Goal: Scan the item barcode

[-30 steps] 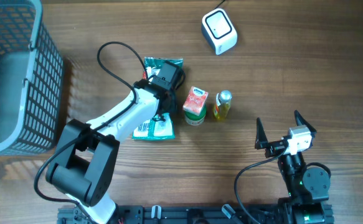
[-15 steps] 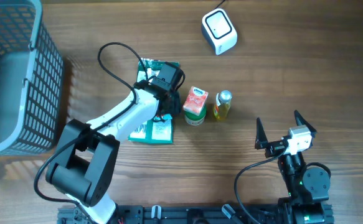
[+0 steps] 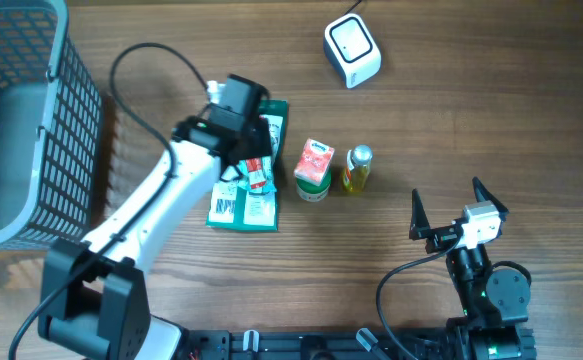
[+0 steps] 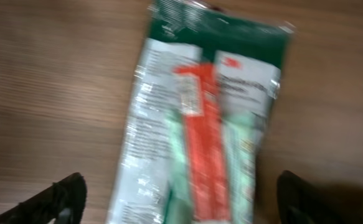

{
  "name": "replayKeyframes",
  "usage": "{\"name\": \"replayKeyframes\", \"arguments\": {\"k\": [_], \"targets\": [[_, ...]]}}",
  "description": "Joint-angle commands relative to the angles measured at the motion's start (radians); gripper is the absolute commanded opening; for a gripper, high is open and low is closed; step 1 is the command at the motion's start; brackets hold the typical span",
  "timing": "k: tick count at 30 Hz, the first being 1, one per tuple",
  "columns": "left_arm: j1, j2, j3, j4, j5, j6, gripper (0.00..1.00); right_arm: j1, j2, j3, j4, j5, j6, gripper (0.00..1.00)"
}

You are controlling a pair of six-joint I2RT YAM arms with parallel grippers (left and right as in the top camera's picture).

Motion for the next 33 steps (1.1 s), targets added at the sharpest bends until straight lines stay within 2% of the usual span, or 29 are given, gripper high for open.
{"name": "replayKeyframes", "arguments": {"k": [1, 2, 7, 13, 33], "targets": [[0.134, -0.012, 0.013, 0.021, 0.000, 0.011, 0.97, -0.006, -0.007, -0.001, 0.003, -0.002, -0.014, 1.00], [0.169, -0.012, 0.013, 0.032, 0.004, 0.011, 1.00, -0.006, -0.007, -0.001, 0.003, -0.002, -0.014, 1.00], [0.296, -0.012, 0.013, 0.087, 0.117, 0.011, 1.00, -0.006, -0.007, -0.001, 0.003, -0.002, -0.014, 0.99], [0.390, -0.012, 0.013, 0.116, 0.116, 0.011, 1.00, -0.006, -0.007, -0.001, 0.003, -0.002, -0.014, 1.00], [0.400, -0.012, 0.013, 0.093, 0.116, 0.012, 1.00, -0.006, -0.007, -0.001, 0.003, -0.002, -0.014, 1.00]]}}
